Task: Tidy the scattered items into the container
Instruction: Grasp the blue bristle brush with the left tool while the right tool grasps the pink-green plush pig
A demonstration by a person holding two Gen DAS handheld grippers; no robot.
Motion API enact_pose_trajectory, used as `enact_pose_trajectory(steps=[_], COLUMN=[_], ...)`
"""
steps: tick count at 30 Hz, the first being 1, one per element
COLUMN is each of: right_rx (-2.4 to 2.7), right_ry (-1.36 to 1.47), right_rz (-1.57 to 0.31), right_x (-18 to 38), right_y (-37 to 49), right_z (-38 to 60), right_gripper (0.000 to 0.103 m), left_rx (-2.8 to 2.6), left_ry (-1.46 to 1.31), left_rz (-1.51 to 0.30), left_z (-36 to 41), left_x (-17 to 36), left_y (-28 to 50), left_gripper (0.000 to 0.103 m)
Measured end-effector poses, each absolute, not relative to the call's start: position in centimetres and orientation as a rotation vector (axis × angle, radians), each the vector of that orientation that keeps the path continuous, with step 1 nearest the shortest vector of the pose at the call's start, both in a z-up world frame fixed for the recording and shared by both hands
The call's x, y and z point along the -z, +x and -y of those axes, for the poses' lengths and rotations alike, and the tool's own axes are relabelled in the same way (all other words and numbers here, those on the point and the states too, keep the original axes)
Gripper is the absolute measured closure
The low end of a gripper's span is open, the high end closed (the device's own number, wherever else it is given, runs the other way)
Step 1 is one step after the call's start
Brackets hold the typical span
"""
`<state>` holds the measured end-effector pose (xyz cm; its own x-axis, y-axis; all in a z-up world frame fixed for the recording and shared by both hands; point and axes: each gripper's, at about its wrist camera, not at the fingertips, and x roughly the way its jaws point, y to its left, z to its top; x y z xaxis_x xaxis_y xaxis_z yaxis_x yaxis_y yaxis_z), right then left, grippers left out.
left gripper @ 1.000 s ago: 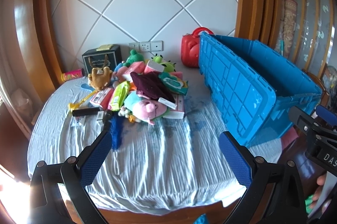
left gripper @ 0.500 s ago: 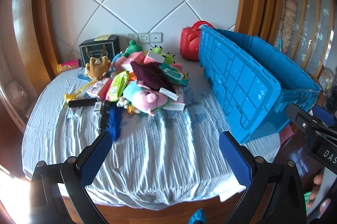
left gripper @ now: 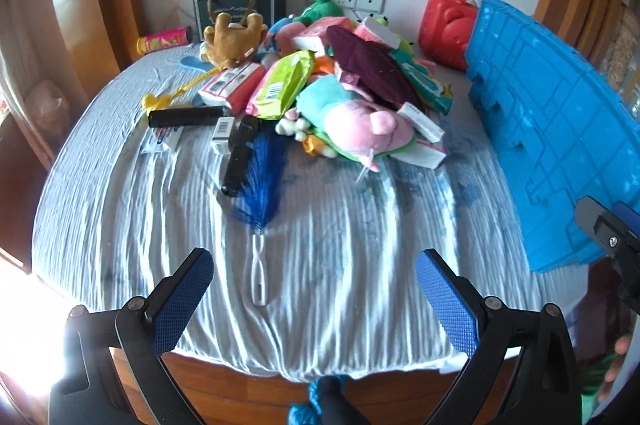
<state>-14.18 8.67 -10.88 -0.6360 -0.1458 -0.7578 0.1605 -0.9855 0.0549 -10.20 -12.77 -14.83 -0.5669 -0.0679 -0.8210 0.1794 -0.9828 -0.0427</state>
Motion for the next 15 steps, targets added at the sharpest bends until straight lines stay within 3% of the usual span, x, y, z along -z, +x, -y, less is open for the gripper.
enact_pose_trajectory(steps=[5,11,15], right_rx=[2.567,2.442,2.383], right_ry=[1.35,1.406,1.406], right_rz=[-0.008,-0.041,-0.057], right_x=[15.1,17.8,18.7], right_y=[-21.4,-27.2,-28.7], right_z=[-6.3,-3.4,-1.0], right_gripper=[0.0,0.0,0.0], left_rx=[2.537,2.461,2.395], left_ry=[1.441,1.45,1.512], left_rz=[-0.11,-0.151,-0.167], left_z=[15.7,18.8,21.4], left_x=[18.2,19.7,21.7], left_y=[-15.9,-20.4,-22.7], left_gripper=[0.001,0.004,0.021])
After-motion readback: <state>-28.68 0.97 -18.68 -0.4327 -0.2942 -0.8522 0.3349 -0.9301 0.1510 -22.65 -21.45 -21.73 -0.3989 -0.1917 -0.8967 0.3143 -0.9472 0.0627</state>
